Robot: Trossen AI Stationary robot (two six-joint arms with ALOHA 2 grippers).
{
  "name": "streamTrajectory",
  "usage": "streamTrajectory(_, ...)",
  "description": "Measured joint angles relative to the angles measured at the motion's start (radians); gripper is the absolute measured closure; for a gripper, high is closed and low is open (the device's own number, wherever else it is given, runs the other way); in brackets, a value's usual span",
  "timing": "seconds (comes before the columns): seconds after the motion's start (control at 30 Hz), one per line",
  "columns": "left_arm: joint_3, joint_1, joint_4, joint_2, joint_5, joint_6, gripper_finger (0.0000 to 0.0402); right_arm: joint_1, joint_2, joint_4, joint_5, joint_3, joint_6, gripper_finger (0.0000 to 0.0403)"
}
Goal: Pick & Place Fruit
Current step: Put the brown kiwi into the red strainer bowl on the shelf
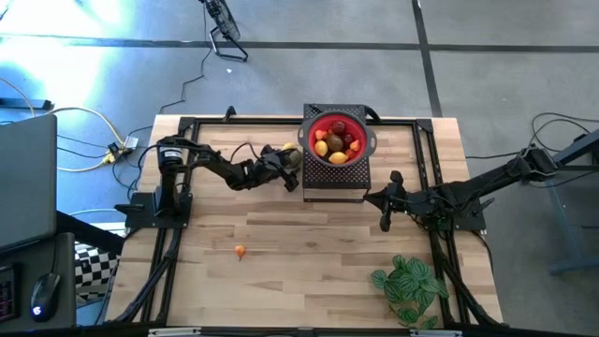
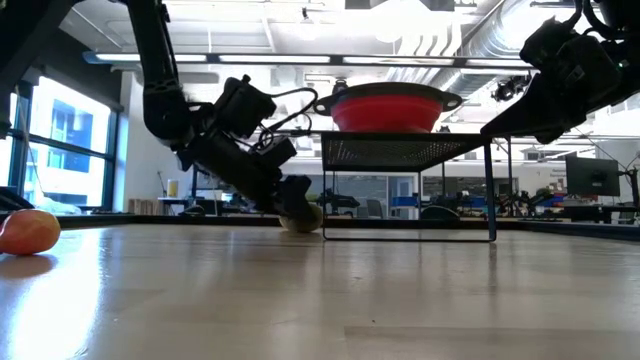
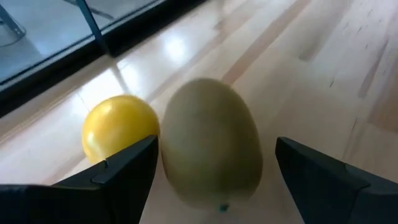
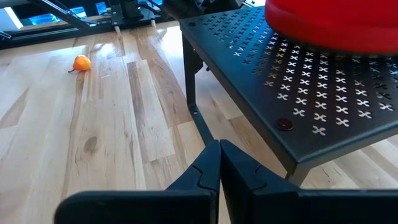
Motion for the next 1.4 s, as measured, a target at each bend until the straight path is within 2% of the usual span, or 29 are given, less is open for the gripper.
streamTrajectory(0.57, -0.001, 0.000, -0.006, 0.000, -0.001, -0.012, 0.0085, 0.000, 0.000, 0.000, 0.000, 0.000, 0.000, 0.0401)
streamTrajectory(0.97, -0.001, -0.001, -0.007, 0.000, 0.008, -0.024, 0.0174, 0.000, 0.000, 0.000, 0.000, 0.000, 0.003, 0.0401)
streamTrajectory(1.23, -0.001, -0.001, -0.013, -0.001, 0.034, -0.025, 0.0176, 0.000, 0.000, 0.000, 0.000, 0.000, 0.003, 0.0401)
streamTrajectory(1.4, 0.002, -0.001, -0.117, -0.031, 0.034, -0.030, 0.0176, 0.000, 0.000, 0.000, 0.000, 0.000, 0.003, 0.0401)
